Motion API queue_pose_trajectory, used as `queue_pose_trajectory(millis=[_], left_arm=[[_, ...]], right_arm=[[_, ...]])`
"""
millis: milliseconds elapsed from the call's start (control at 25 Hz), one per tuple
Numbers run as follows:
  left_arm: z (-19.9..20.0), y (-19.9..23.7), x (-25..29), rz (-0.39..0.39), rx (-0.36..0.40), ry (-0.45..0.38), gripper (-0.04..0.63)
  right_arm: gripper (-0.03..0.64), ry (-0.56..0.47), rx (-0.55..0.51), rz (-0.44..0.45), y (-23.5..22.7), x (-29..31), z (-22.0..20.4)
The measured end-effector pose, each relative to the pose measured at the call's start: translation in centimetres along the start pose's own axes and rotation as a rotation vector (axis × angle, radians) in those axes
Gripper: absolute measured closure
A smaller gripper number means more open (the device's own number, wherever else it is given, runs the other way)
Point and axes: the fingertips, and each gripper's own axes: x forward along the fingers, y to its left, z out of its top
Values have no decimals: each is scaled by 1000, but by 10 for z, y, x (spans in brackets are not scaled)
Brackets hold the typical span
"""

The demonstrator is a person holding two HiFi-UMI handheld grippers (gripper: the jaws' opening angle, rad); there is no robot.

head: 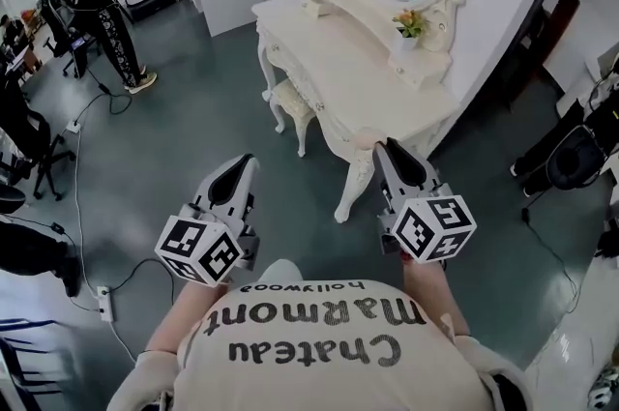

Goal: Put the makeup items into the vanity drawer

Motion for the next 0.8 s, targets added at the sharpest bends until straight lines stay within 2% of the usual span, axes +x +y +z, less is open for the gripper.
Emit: queue_pose_trajectory(millis=[360,800], left_arm=[[-14,17,13,6,-11,33,588],[-12,72,58,12,-30,40,588]], right_arm=[[529,43,0,16,-6,29,-14],[529,73,-26,7,-17,100,-15]])
